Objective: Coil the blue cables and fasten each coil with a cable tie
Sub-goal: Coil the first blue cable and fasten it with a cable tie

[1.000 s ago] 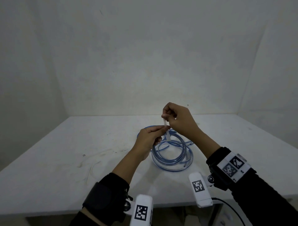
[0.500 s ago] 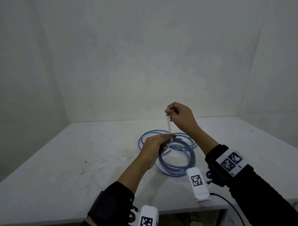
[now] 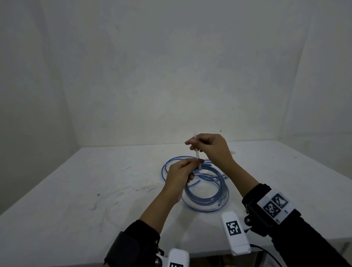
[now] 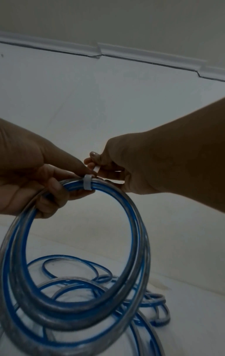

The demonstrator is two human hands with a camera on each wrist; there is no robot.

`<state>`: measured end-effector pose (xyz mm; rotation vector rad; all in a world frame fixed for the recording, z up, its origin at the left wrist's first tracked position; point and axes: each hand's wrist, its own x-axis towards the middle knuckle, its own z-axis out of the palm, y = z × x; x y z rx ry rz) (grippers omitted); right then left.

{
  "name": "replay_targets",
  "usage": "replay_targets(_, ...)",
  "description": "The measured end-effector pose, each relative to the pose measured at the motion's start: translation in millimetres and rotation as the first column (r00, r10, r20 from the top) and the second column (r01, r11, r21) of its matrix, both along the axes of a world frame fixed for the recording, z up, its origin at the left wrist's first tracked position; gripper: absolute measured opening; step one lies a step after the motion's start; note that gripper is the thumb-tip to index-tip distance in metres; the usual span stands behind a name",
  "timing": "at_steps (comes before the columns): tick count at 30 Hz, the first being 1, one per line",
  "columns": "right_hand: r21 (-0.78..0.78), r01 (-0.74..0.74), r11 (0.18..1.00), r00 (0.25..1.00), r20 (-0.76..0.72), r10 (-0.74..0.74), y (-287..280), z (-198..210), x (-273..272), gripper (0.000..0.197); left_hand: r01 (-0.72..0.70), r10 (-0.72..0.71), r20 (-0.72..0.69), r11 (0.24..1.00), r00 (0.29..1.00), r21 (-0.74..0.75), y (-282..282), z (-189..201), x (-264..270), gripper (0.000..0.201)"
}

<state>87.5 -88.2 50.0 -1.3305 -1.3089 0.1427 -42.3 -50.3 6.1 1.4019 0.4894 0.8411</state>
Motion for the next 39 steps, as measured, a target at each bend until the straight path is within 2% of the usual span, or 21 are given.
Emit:
replay_targets(7,0.032,0.108,0.994,0.989,-0.109,-0.104,1.2,-4.9,4.7,0.012,-0.039,0.039,-0.004,0.998,0.999,0.057,-6.2,4.5,6.0,0.018)
replay_targets(10,0.006,0.103,0.995,0.989,-0.111,-0.101,0.3,-6.7,4.8,0.013,-0.039,0.042,-0.023,0.993,0.999,0.114,-8.0,0.1,7.3,0.018)
replay_targets(14,-0.085,0.047,0.995,0.996,-0.069,-0.053,-4.5,-13.4,6.4,0.014,0.01,-0.004,-0.055,0.994,0.998,0.112,-5.9,-17.7,2.6,0.022)
replay_targets(16,-0.108,0.017,0.994,0.993,-0.114,-0.03,-7.5,-13.3,9.9,0.014,0.059,-0.053,-0.056,0.992,0.997,0.112,-5.8,-23.4,-1.0,0.022)
replay_targets(19,-0.083,0.034,0.996,0.983,-0.175,-0.048,-11.3,-9.9,14.1,0.015,0.224,-0.224,-0.015,0.973,0.975,0.054,-1.7,-24.1,-3.5,0.019)
replay_targets(20,-0.063,0.047,0.997,0.977,-0.207,-0.059,-12.8,-8.8,15.5,0.015,0.243,-0.243,-0.005,0.969,0.97,0.039,0.9,-23.6,-4.0,0.02)
replay_targets(22,-0.012,0.063,0.998,0.951,-0.302,-0.064,-15.7,-6.7,20.4,0.015,0.197,-0.197,0.035,0.98,0.98,0.012,6.2,-19.9,-5.6,0.023)
replay_targets(24,0.029,0.081,0.996,0.911,-0.409,-0.062,-19.7,-6.7,26.3,0.015,0.098,-0.097,0.086,0.995,0.992,-0.009,13.2,-17.6,-8.9,0.016)
replay_targets(26,0.051,0.095,0.994,0.865,-0.498,-0.057,-25.4,-9.5,30.8,0.016,0.016,-0.018,0.082,1.0,0.996,0.02,20.9,-16.7,-12.8,0.01)
replay_targets(28,0.031,0.096,0.995,0.849,-0.524,-0.066,-30.8,-15.3,35.6,0.022,-0.022,0.016,0.083,0.997,0.996,0.07,27.2,-14.7,-15.2,0.012)
replay_targets(29,-0.015,0.115,0.993,0.867,-0.487,-0.108,-33.7,-18.3,38.9,0.028,-0.038,0.03,0.075,0.993,0.997,0.112,29.7,-11.7,-15.7,0.014)
replay_targets(30,-0.088,0.164,0.982,0.903,-0.388,-0.186,-37.0,-20.5,42.8,0.033,-0.055,0.047,0.044,0.982,0.998,0.181,33.2,-7.5,-16.3,0.017)
replay_targets(32,-0.234,0.285,0.929,0.952,-0.038,-0.302,-45.8,-19.5,51.1,0.039,-0.016,0.062,-0.109,0.924,0.992,0.383,40.5,4.8,-17.4,0.018)
replay_targets(33,-0.284,0.299,0.911,0.954,0.125,-0.274,-51.2,-15.3,52.9,0.036,0.059,0.046,-0.211,0.884,0.976,0.463,43.3,12.1,-17.2,0.018)
replay_targets(34,-0.345,0.257,0.903,0.957,0.222,-0.187,-56.1,-10.1,52.6,0.031,0.149,0.012,-0.304,0.854,0.953,0.499,45.9,18.7,-16.7,0.018)
replay_targets(35,-0.434,0.175,0.884,0.966,0.247,-0.07,-59.6,-4.8,50.4,0.029,0.23,-0.033,-0.374,0.837,0.927,0.497,47.6,24.9,-15.7,0.018)
replay_targets(37,-0.605,-0.039,0.795,0.98,0.132,0.149,-63.2,0.5,39.9,0.028,0.333,-0.116,-0.446,0.831,0.888,0.446,48.2,36.0,-11.8,0.019)
replay_targets(39,-0.662,-0.127,0.739,0.969,0.075,0.234,-62.6,-3.6,30.3,0.027,0.359,-0.154,-0.447,0.832,0.881,0.423,46.9,44.7,-4.4,0.02)
